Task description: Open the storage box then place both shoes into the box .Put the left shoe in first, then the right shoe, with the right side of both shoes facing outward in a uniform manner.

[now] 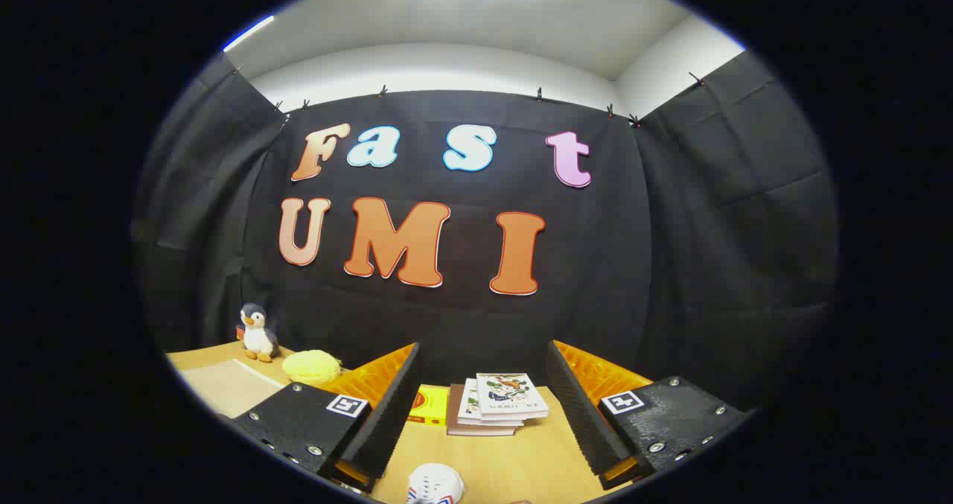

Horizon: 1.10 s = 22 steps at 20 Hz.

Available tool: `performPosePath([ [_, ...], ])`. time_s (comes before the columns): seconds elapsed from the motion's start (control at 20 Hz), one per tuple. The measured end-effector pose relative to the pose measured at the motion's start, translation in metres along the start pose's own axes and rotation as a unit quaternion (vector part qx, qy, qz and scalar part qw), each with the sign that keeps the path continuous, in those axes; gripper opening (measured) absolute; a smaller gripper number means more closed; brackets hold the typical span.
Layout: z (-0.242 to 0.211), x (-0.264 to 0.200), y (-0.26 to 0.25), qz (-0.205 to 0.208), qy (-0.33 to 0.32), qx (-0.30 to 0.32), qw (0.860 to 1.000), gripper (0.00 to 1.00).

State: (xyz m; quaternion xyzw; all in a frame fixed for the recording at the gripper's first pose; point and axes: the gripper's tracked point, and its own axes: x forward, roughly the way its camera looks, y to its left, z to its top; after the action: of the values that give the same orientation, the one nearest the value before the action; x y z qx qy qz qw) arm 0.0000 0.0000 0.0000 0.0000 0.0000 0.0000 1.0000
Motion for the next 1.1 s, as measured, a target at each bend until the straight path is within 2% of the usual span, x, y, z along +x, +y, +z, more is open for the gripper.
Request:
performPosePath([
  [0.2,-0.002,-0.031,0.043,0.033,0.034,0.050,0.998,0.98],
  [0.35,-0.006,-0.042,0.063,0.063,0.044,0.063,0.995,0.99],
  [0.6,-0.024,-0.046,0.068,0.065,0.078,0.077,0.992,0.99],
  [0.85,-0.022,-0.045,0.070,0.078,0.079,0.067,0.992,0.99],
  [1.1,-0.025,-0.041,0.068,0.089,0.089,0.087,0.988,0.99],
])
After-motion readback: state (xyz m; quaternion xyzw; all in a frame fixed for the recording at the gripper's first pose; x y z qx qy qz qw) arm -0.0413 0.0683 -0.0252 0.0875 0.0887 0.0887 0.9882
